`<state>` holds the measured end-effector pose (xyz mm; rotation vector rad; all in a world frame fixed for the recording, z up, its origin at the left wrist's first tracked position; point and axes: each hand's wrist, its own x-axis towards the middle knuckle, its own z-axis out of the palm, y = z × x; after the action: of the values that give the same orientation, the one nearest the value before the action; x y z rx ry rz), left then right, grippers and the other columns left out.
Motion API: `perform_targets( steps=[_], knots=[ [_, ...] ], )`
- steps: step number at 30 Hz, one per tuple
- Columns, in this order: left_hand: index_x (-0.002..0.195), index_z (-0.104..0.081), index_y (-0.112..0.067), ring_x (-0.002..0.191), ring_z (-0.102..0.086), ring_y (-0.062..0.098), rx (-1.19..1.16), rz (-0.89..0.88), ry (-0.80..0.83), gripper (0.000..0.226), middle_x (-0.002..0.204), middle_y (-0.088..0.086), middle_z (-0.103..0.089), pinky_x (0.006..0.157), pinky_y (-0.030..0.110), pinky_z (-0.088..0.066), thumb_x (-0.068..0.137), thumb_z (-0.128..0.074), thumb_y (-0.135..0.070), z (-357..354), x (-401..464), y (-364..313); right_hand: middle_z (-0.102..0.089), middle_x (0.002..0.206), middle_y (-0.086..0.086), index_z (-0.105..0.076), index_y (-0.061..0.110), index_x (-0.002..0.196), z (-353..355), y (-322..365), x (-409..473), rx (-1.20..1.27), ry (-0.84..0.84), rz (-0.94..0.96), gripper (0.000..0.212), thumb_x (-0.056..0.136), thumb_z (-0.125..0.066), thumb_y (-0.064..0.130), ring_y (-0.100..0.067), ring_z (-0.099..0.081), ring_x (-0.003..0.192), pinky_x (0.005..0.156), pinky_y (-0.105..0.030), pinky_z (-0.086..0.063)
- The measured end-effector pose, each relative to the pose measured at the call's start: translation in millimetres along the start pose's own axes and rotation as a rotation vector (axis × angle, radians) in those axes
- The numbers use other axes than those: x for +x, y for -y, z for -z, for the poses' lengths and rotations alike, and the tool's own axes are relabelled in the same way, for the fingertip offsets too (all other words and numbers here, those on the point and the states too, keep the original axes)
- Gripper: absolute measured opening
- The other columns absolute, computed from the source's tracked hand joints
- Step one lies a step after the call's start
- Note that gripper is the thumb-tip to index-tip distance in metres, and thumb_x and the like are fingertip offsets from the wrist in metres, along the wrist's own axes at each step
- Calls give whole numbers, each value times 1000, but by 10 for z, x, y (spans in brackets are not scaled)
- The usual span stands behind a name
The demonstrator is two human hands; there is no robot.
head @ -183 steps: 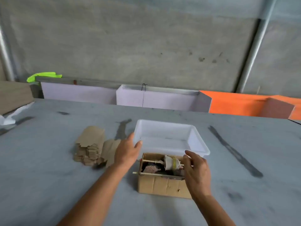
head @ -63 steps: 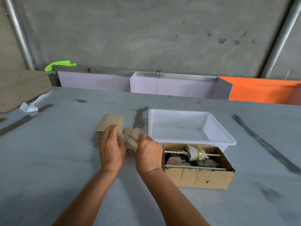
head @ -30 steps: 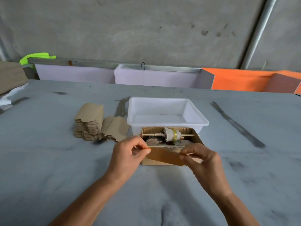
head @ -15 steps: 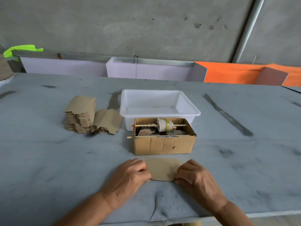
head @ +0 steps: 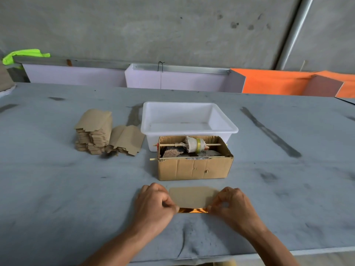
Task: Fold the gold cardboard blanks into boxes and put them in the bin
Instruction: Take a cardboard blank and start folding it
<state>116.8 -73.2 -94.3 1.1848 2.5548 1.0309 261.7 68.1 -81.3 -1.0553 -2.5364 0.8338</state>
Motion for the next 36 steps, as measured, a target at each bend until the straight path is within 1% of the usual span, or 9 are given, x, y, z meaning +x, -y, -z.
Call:
perform_targets(
  steps=[6,9,13,16,19,22,26,30,36],
  knots=[
    [62,-68,-24,97,-37,4,70,126,17,14,89,-23,-46,88,23,-27,74,-71,-31,-19,24,-43,-64,82,-1,-74,15,70,-5,44,98,-107,37,-81,6,72,-74,20,-19,-56,88,69,-28,-48],
    [53,-56,-23,94,-37,5,64,173,4,27,87,-23,-46,87,26,-28,68,-77,-32,-9,38,-34,-51,68,8,-52,27,51,3,74,128,-149,56,-126,30,74,-70,19,-21,-54,92,66,-25,-43],
    [61,-52,-29,97,-40,7,44,166,-20,29,91,-20,-48,80,27,-25,65,-80,-33,2,24,-33,-57,71,12,-57,36,50,33,66,79,30,84,-122,37,71,-75,12,-20,-55,98,83,-28,-47],
    [62,-55,-39,102,-39,2,63,29,-32,24,90,-24,-45,83,24,-21,75,-73,-29,-15,-49,-67,-58,74,16,-67,42,53,-28,20,-49,101,9,-10,44,71,-71,2,-24,-52,96,89,-37,-44],
    [74,-72,-42,95,-40,1,189,-260,-55,28,84,-22,-48,85,26,-25,79,-63,-16,-37,-109,-116,-58,71,8,-74,30,59,-111,15,-144,-67,-199,220,35,64,-77,-5,-26,-51,83,71,-43,-47],
    [61,-75,-32,78,-38,8,266,-499,-113,21,69,-15,-55,71,29,-30,54,-67,-13,-25,-139,-145,-59,64,6,-71,29,53,-117,74,-205,-319,-286,452,25,48,-70,4,-23,-57,61,51,-31,-40],
    [57,-73,-25,67,-51,12,410,-591,-50,12,63,-12,-54,63,27,-30,57,-65,-16,-20,-179,-147,-58,62,4,-68,24,54,-213,151,-295,-413,-212,554,11,49,-73,15,-18,-55,53,45,-21,-37],
    [70,-76,-20,68,-60,11,265,-490,52,19,72,-9,-59,60,23,-49,63,-66,-6,58,-200,19,-63,70,-2,-72,15,62,-147,23,-300,-300,-125,377,24,51,-76,-6,-25,-62,59,41,-25,-46],
    [109,-66,-16,100,-53,12,211,-267,14,23,107,-4,-54,91,26,-41,91,-51,-19,69,66,-47,-62,96,1,-69,13,88,-30,94,-119,-402,-17,284,29,80,-42,4,-22,-59,88,73,-29,-45]
  ],
)
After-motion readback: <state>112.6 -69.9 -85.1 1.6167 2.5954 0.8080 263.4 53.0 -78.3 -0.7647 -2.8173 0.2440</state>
